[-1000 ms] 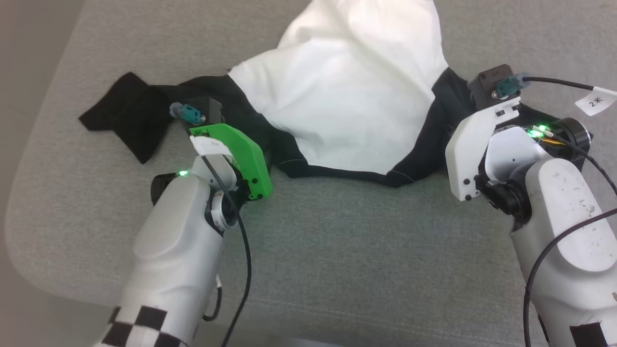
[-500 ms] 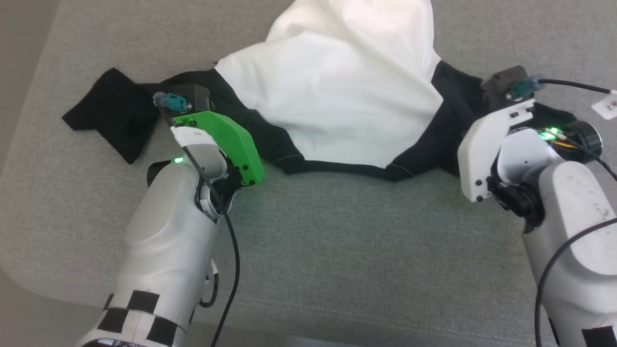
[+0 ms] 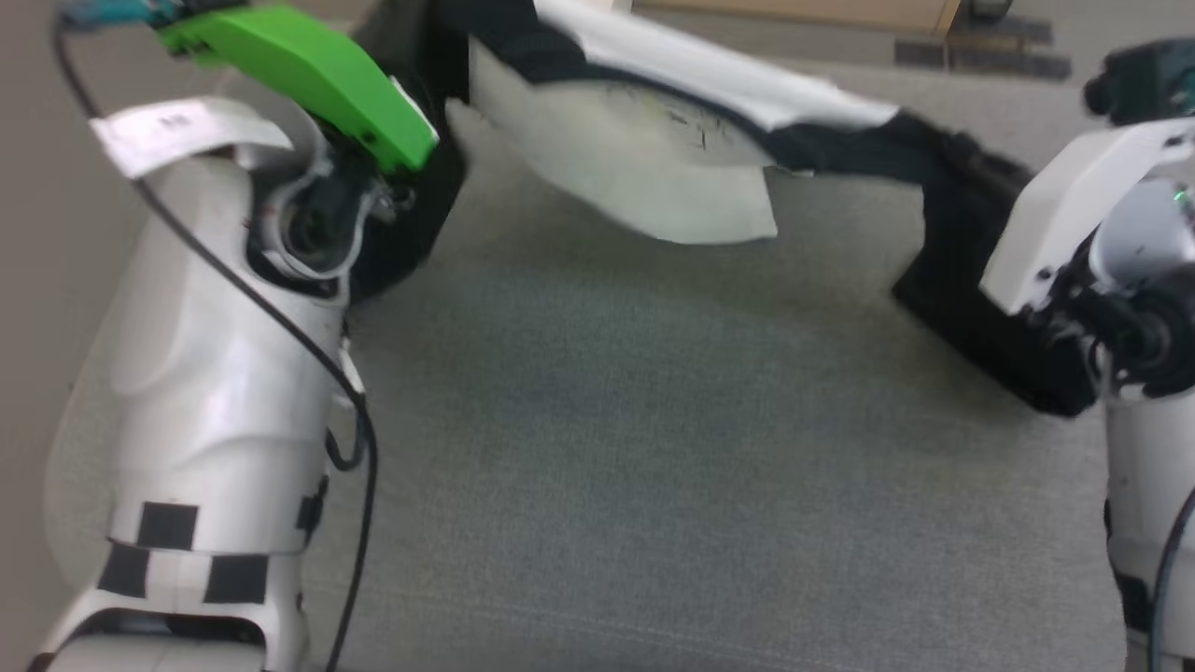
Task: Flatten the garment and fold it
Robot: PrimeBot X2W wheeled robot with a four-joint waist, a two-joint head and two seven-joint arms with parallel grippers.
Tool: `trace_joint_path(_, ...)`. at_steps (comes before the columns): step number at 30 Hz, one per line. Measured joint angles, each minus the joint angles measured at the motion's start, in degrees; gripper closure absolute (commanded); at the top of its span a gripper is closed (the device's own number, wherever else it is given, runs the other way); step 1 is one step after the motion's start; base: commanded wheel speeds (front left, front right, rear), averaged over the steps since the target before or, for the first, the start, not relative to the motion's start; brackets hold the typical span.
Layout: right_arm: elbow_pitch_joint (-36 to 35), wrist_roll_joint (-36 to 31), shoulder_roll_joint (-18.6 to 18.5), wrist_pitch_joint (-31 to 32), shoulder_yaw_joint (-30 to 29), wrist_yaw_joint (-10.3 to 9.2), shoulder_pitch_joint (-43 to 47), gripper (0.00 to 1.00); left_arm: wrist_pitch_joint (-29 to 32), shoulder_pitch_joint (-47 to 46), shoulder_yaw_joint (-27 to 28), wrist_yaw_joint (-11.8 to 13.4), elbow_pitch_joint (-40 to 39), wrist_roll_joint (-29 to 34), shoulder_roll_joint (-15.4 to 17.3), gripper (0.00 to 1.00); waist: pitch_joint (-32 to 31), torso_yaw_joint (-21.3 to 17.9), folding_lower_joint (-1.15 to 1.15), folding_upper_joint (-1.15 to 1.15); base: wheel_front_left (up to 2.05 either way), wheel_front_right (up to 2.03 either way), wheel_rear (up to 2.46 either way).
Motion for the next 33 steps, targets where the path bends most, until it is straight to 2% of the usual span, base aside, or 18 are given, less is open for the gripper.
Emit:
trace_joint_path(8, -4.5, 1.6, 0.3, 0.2, -2.5, 0.01, -7.7, 1.0, 0.0, -4.8, 0.9, 2.1, -9.0, 1.0, 2.0, 1.0, -6.5, -1.2, -0.01, 0.0, 0.0, 0.0, 0.0)
trace_joint_path(15, -3.8, 1.1, 0.7, 1.2, -3.7, 0.01, -16.7, 1.0, -0.3, -9.8, 1.2, 3.9, -9.2, 3.3, 3.3, 1.0, -8.1, -3.0, -0.01, 0.0, 0.0, 0.0, 0.0)
trace_joint_path(22, 4.5, -2.6, 2.1, 2.7, -3.9, 0.04, -26.8, 1.0, 0.3, -15.5, 0.7, 6.8, -2.4, 6.7, 5.1, 1.0, -4.9, -4.0, -0.01, 0.0, 0.0, 0.0, 0.0)
trace_joint_path(27, 11.9, -6.9, 4.7, 2.2, -5.9, 0.03, -36.4, 1.0, -0.9, -22.2, -0.6, 8.4, 1.8, 9.8, 5.8, 1.0, -0.5, -4.8, -0.01, 0.0, 0.0, 0.0, 0.0)
trace_joint_path(33, 17.8, -14.3, 6.4, -7.1, -6.4, 0.04, -50.4, 1.0, -5.6, -34.0, -2.5, 10.8, 4.5, 15.4, 6.7, 1.0, 6.4, -6.2, -0.01, 0.0, 0.0, 0.0, 0.0)
